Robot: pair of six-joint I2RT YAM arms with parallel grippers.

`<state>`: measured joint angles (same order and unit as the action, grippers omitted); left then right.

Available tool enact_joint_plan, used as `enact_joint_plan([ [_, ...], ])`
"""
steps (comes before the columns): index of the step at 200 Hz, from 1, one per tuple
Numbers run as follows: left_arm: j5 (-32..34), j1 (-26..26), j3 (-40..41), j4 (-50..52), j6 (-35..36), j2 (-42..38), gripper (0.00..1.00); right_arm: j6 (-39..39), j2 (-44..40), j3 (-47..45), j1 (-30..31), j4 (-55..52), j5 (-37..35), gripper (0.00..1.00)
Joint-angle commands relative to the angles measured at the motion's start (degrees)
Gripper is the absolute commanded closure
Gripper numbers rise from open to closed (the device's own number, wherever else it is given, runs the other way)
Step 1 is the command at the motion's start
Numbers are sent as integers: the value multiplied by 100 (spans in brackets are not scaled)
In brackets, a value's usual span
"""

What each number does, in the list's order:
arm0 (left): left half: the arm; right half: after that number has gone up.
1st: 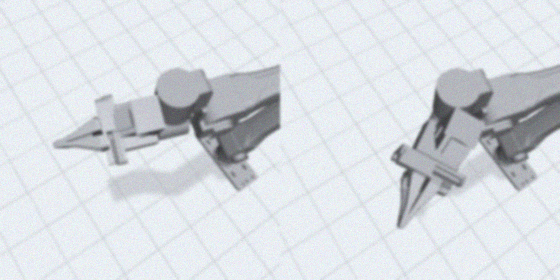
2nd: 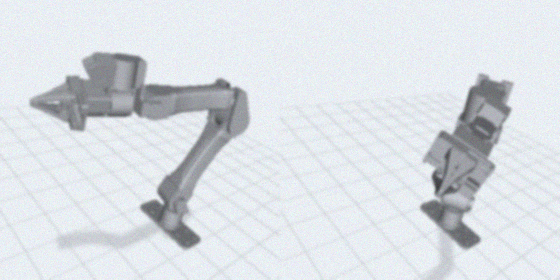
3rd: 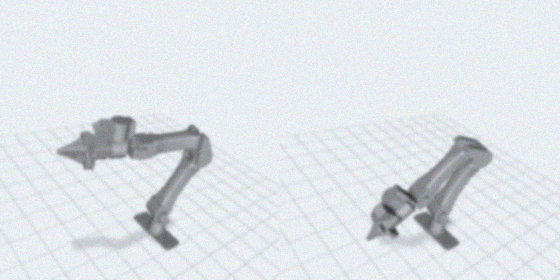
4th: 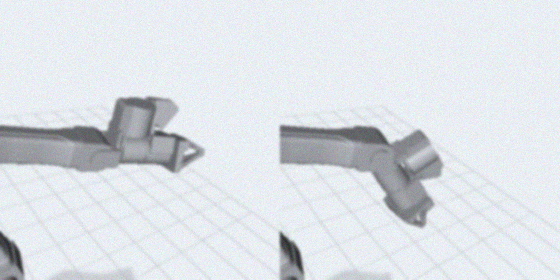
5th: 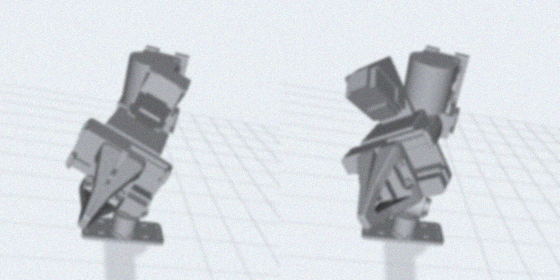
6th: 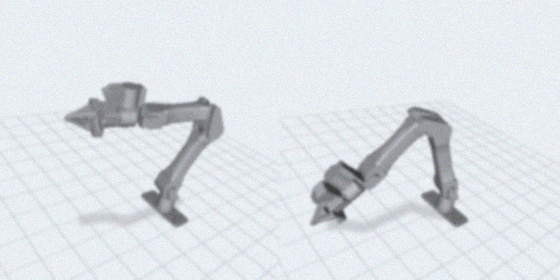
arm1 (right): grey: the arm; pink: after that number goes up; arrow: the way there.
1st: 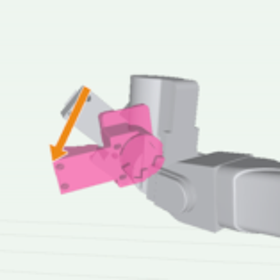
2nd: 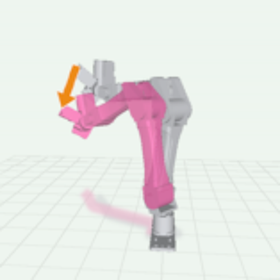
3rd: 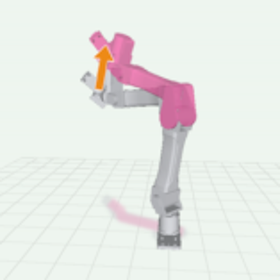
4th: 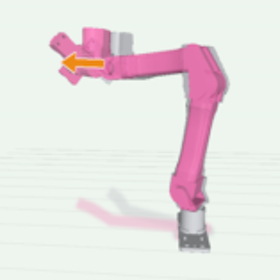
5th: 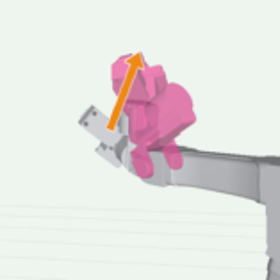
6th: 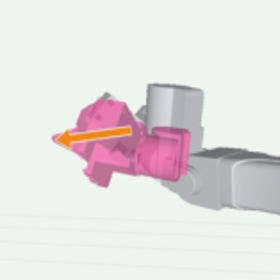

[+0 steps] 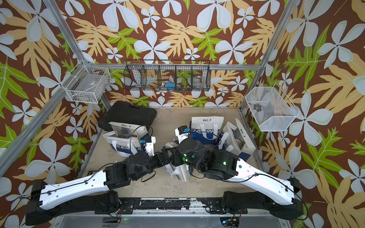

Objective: Open the takeout bag
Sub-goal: Open the takeout bag at the center of the board.

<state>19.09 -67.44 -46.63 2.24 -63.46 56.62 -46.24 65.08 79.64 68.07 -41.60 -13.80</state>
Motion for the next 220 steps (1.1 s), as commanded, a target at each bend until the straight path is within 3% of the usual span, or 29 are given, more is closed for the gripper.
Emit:
enact_joint_plan([
  [1, -823, -66, 231, -1147, 468, -275, 0, 71, -81, 95, -49, 561, 99, 100],
  [30, -1358, -76, 789, -2208, 576, -665, 0, -12, -195, 29, -345, 795, 726, 100],
  [82, -1074, -85, 621, -1970, 361, -189, 0, -140, 158, -18, -234, 1111, 1351, 100],
  [115, -306, -76, 379, -1248, -14, -13, 0, -187, 260, 28, -51, 1172, 1339, 100],
  [150, 190, -54, 361, -1146, -54, -163, 2, -214, 115, 125, -41, 1049, 1088, 100],
  [159, 268, -35, 305, -1031, 9, -134, 9, -195, 95, 179, -41, 955, 982, 100],
  [186, 330, 12, 424, -1083, 18, -226, 44, -218, -97, 148, -45, 874, 669, 100],
  [190, 348, 15, 433, -1077, 22, -252, 53, -223, -136, 133, -54, 869, 634, 100],
  [193, 361, 17, 435, -1051, 26, -265, 73, -227, -162, 128, -56, 866, 619, 100],
  [194, 373, 19, 435, -1046, 27, -270, 73, -227, -171, 125, -57, 865, 617, 100],
  [195, 379, 20, 435, -1044, 27, -272, 82, -228, -184, 128, -61, 865, 616, 100],
  [197, 388, 20, 436, -1016, 22, -280, 86, -234, -192, 128, -65, 858, 603, 100],
  [200, 411, 20, 442, -1000, 6, -290, 100, -237, -212, 126, -84, 864, 604, 100],
  [220, 494, 38, 478, -871, -12, -326, 100, -172, -241, 254, -176, 741, 566, 100],
])
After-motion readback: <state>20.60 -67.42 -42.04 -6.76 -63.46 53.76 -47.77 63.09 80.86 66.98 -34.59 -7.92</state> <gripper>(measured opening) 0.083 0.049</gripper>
